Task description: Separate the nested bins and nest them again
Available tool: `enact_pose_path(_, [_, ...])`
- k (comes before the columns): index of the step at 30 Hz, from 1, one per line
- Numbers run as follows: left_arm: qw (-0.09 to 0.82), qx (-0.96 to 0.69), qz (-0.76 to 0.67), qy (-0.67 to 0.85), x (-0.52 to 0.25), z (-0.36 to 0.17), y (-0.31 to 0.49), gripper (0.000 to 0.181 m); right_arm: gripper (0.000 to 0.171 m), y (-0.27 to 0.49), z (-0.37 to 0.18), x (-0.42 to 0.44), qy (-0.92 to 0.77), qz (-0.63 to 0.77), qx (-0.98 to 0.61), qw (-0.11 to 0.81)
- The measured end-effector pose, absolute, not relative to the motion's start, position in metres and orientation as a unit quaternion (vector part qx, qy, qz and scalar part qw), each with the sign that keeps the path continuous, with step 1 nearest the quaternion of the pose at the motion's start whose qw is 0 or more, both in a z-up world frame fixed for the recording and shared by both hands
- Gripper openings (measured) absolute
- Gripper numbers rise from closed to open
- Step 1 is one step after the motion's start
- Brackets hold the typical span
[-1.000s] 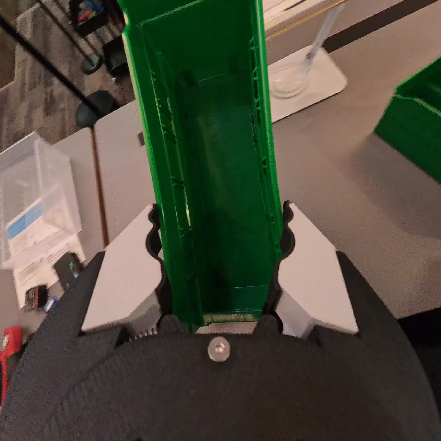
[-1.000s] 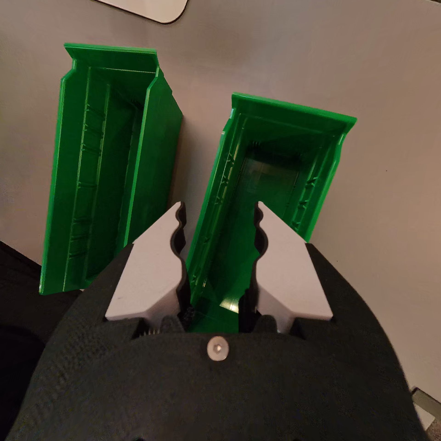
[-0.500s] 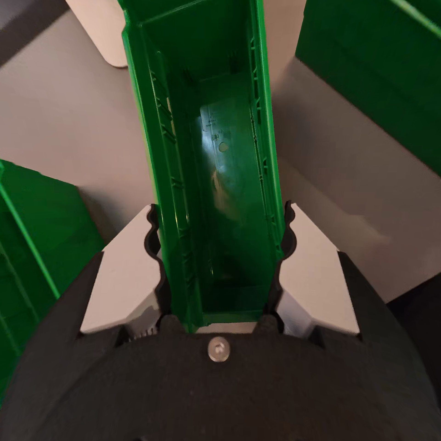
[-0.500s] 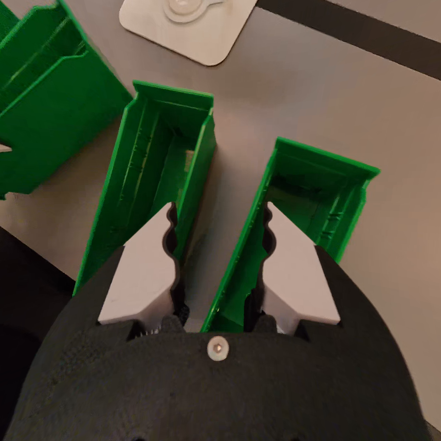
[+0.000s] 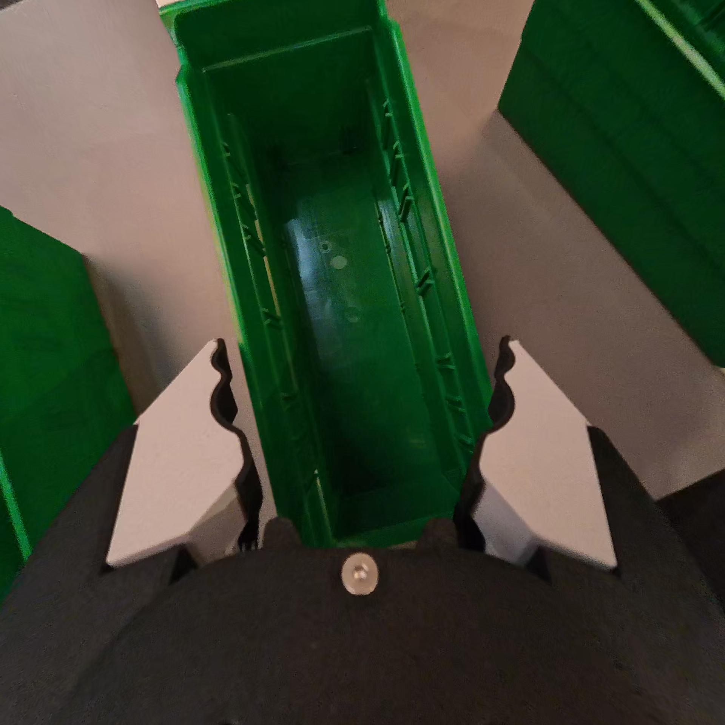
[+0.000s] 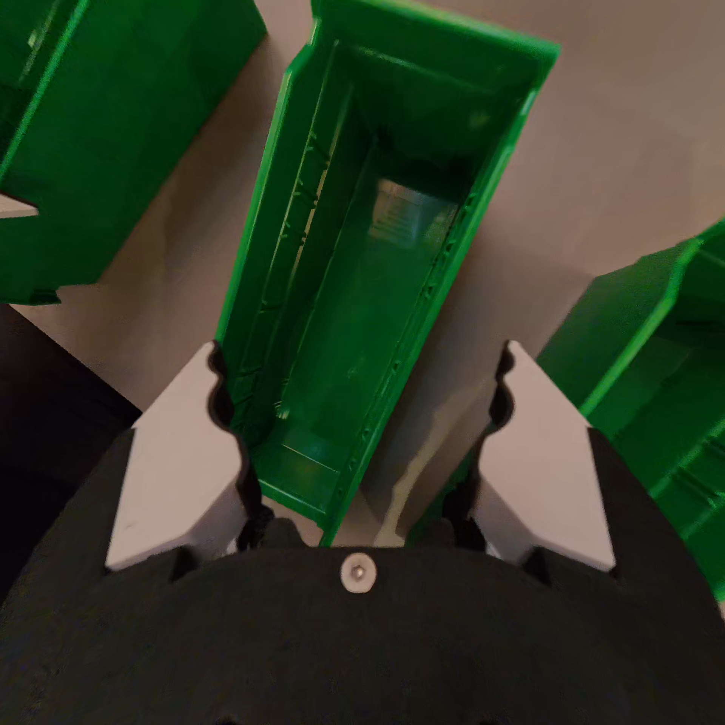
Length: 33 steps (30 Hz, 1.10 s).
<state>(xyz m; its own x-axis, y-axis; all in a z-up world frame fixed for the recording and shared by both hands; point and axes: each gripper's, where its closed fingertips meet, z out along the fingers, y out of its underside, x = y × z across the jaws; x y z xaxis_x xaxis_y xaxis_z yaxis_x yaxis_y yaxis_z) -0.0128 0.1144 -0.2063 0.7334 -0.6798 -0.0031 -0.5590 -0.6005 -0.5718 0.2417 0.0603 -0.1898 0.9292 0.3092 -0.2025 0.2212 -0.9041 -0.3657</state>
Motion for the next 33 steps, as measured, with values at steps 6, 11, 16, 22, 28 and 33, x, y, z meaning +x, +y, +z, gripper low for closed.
enact_pose_path(6, [0.253,-0.881,-0.198,0.348,-0.011,-0.190,0.097,0.126,0.156,0.057,-0.210,0.213,-0.152,0.117,-0.971,0.145])
enact_pose_path(11, [0.278,-0.857,-0.204,0.383,-0.020,-0.164,0.090,0.124,0.156,0.054,-0.230,0.206,-0.162,0.069,-0.978,0.114])
enact_pose_path(16, [0.307,-0.832,-0.212,0.410,-0.027,-0.144,0.082,0.112,0.156,0.051,-0.232,0.207,-0.168,0.023,-0.980,0.106])
enact_pose_path(22, [0.324,-0.822,-0.231,0.408,-0.036,-0.142,0.089,0.104,0.156,0.046,-0.240,0.207,-0.153,0.043,-0.982,0.099])
enact_pose_path(28, [0.330,-0.814,-0.256,0.405,-0.035,-0.141,0.092,0.101,0.142,0.046,-0.239,0.206,-0.130,0.048,-0.987,0.087])
enact_pose_path(33, [0.328,-0.809,-0.273,0.403,-0.035,-0.137,0.099,0.104,0.123,0.048,-0.235,0.208,-0.123,0.068,-0.986,0.086])
